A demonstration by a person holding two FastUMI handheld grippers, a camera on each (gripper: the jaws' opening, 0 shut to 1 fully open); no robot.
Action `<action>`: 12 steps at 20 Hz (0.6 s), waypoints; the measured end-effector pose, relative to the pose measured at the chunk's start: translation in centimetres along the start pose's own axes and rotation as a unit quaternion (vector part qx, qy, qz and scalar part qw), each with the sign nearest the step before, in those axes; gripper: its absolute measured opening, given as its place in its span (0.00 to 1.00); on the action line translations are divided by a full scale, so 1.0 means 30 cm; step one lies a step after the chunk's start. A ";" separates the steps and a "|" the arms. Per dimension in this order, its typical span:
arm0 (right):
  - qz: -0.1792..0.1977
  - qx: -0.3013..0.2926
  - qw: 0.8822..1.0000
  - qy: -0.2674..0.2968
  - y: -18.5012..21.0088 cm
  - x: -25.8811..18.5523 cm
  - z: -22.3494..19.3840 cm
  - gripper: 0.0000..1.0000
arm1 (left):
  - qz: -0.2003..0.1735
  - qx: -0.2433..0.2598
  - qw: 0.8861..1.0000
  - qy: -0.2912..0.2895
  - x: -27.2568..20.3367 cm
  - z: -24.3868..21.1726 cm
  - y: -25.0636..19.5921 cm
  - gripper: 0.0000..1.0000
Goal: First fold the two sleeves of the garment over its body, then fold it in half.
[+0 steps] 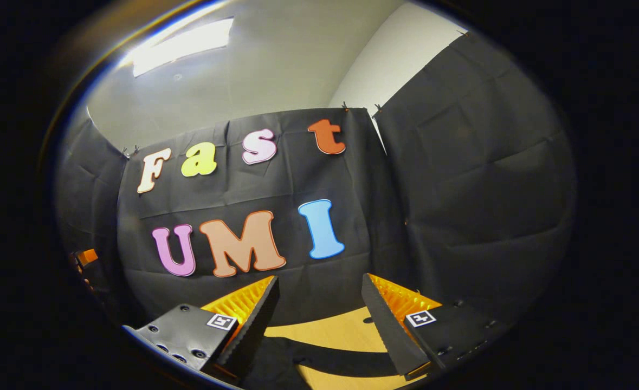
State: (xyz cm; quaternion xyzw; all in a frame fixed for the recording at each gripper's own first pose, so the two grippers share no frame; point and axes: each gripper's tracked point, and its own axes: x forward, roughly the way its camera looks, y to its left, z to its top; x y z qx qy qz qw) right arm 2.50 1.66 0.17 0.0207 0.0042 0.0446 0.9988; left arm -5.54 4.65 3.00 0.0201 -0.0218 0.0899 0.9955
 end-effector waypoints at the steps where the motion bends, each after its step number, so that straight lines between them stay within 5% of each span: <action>1: 0.002 -0.013 1.000 -0.011 0.007 -0.003 0.021 0.96 | 0.000 0.009 1.000 -0.003 -0.025 0.021 0.002 0.93; 5: -0.001 -0.155 0.979 -0.134 0.057 -0.041 0.227 0.97 | 0.004 0.096 0.993 -0.063 -0.083 0.195 0.018 0.91; 8: 0.040 -0.196 0.962 -0.184 0.182 -0.059 0.261 0.96 | 0.008 0.134 0.988 -0.077 -0.121 0.223 0.011 0.92; 12: 0.096 -0.150 0.976 -0.126 0.266 0.000 0.145 0.98 | 0.014 0.142 0.988 -0.062 -0.142 0.194 0.026 0.92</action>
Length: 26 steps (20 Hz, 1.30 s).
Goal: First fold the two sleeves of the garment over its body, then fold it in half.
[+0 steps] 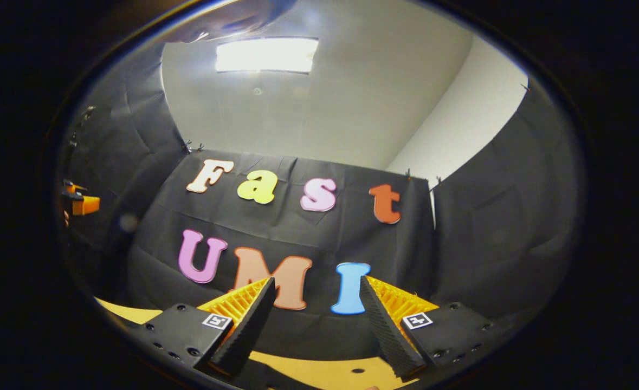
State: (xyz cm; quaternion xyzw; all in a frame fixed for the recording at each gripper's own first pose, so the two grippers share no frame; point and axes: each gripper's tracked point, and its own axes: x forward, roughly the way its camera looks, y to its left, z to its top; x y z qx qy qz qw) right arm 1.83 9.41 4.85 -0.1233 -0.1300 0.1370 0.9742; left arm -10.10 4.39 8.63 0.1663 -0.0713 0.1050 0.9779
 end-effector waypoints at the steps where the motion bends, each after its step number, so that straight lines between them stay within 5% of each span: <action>1: -0.013 -0.002 1.000 0.020 -0.034 -0.001 -0.033 0.99 | 0.009 0.005 1.000 -0.010 -0.007 0.023 0.019 0.92; 5: -0.054 -0.016 0.998 0.018 -0.107 -0.006 -0.018 0.97 | 0.010 0.009 0.998 -0.064 0.004 0.090 0.026 0.92; 9: -0.063 0.043 0.997 0.033 -0.127 -0.004 -0.060 0.99 | 0.002 -0.026 1.000 0.001 0.006 -0.064 -0.001 0.92; 14: -0.068 0.071 0.994 0.049 -0.152 -0.011 -0.085 0.98 | 0.019 -0.018 1.000 -0.005 0.024 -0.051 0.034 0.92; 26: -0.086 0.049 0.992 0.083 -0.213 -0.040 -0.140 0.97 | 0.015 -0.012 1.000 0.009 0.033 -0.086 0.018 0.92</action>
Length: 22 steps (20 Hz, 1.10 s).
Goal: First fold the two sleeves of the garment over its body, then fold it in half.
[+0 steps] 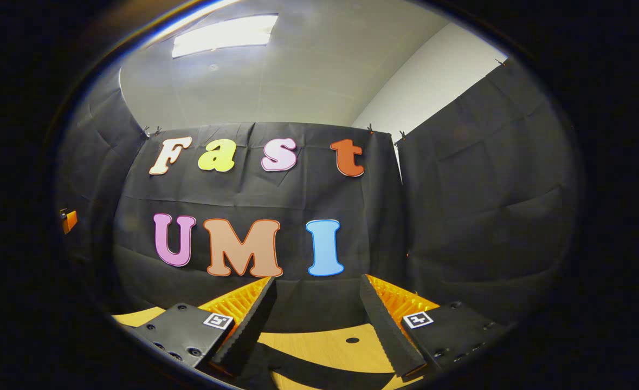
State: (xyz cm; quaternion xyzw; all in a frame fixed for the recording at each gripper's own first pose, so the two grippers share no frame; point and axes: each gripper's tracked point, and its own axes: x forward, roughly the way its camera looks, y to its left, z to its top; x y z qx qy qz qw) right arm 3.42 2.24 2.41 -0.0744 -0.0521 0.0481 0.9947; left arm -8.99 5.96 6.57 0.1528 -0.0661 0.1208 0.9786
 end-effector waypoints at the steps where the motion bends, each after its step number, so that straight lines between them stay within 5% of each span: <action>1: 0.001 0.001 1.000 -0.001 0.001 0.004 0.002 0.97 | -0.001 0.000 1.000 -0.001 0.003 -0.002 -0.001 0.92; 6: -0.014 -0.003 0.999 0.030 -0.055 0.065 -0.116 0.98 | 0.005 0.000 1.000 -0.002 0.011 -0.002 0.003 0.92; 11: -0.041 0.020 0.985 0.167 -0.192 0.162 -0.579 0.98 | 0.018 0.022 1.000 -0.001 0.007 0.009 0.027 0.92; 16: -0.095 0.054 0.924 0.367 -0.354 0.191 -1.098 0.98 | 0.049 0.065 0.997 0.016 -0.030 0.012 0.097 0.92; 22: -0.145 0.069 0.869 0.468 -0.420 0.217 -1.543 0.99 | 0.074 0.071 0.995 0.018 -0.051 0.022 0.110 0.92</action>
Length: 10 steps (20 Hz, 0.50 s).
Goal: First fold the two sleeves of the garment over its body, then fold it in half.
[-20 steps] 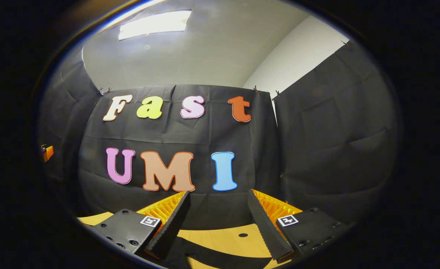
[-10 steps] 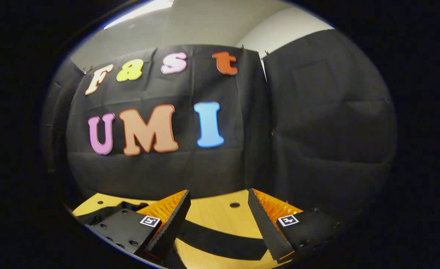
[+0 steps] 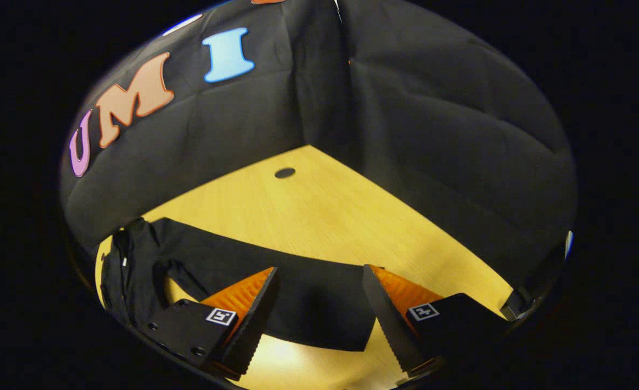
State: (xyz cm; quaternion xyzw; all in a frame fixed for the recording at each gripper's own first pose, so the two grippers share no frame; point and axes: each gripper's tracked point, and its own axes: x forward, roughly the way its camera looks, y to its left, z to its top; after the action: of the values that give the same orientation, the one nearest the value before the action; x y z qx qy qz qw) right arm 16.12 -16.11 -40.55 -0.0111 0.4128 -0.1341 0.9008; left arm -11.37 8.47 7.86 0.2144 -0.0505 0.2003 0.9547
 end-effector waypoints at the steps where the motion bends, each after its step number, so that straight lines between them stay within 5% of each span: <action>1: -0.005 -0.002 1.000 0.007 0.007 0.034 -0.021 0.99 | 0.002 0.003 1.000 -0.002 -0.005 0.003 0.003 0.92; 4: -0.003 0.013 0.999 0.038 0.033 0.079 -0.079 0.99 | 0.010 0.008 1.000 -0.001 -0.007 0.004 0.005 0.92; 8: -0.023 -0.047 0.999 0.003 0.017 0.083 -0.065 0.99 | 0.003 0.006 1.000 0.010 -0.014 -0.019 -0.024 0.92; 10: -0.008 -0.050 0.999 0.001 0.038 0.094 -0.071 0.89 | 0.004 0.006 1.000 0.009 -0.020 -0.015 -0.028 0.92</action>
State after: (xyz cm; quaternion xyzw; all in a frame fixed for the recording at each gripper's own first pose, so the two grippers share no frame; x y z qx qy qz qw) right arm 16.55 -15.52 -44.19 -0.0590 0.4195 -0.1205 0.8978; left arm -11.57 7.74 7.01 0.2184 -0.0413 0.2062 0.9529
